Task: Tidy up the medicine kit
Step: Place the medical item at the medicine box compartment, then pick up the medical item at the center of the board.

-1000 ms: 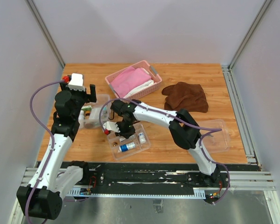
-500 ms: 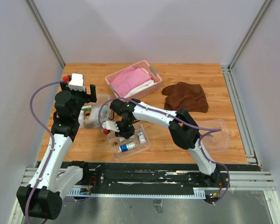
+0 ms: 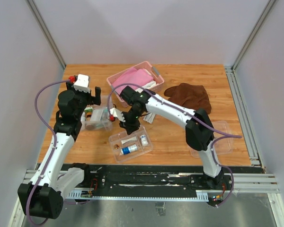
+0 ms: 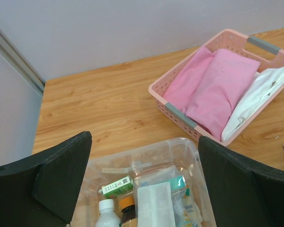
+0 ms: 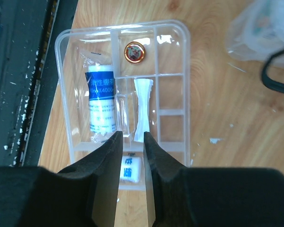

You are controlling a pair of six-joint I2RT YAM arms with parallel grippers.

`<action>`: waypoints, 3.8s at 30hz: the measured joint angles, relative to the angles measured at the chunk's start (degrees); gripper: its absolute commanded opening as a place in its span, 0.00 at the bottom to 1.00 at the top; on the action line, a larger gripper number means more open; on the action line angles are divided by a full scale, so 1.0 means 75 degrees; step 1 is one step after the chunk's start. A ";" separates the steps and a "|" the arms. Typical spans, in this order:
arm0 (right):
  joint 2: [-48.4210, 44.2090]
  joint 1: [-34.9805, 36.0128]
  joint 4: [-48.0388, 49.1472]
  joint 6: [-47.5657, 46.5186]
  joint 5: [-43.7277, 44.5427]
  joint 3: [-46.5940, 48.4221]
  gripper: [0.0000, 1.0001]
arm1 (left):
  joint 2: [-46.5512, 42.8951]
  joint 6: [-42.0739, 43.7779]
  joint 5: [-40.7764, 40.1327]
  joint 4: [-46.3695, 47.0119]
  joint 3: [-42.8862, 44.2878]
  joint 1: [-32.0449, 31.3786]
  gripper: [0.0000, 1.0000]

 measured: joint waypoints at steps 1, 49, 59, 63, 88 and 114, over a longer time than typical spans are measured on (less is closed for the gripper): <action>-0.0114 -0.0108 0.0026 0.0061 -0.0114 -0.0017 0.26 | 0.0029 0.0006 0.0032 -0.0003 0.0000 0.0000 0.99; -0.4366 -0.6388 0.1827 0.4625 0.0688 -0.4266 0.66 | 0.7691 -0.1591 0.0592 -0.0204 0.3098 -0.4392 0.99; -0.4366 -0.6388 0.1929 0.4552 0.0673 -0.4345 0.64 | 0.7991 -0.1559 0.0090 -0.0213 0.3232 -0.4479 0.96; -0.4366 -0.6388 0.1947 0.4526 0.0659 -0.4345 0.63 | 0.8008 -0.1510 -0.0050 -0.0189 0.3182 -0.4578 0.93; -0.4366 -0.6388 0.1950 0.4421 0.0487 -0.4368 0.60 | 0.7854 -0.1154 -0.0122 0.0586 0.2468 -0.4736 0.47; -0.4363 -0.6388 0.1947 0.4313 0.0487 -0.4368 0.59 | 0.6854 0.0764 0.0801 -0.0271 0.2702 -0.4558 0.00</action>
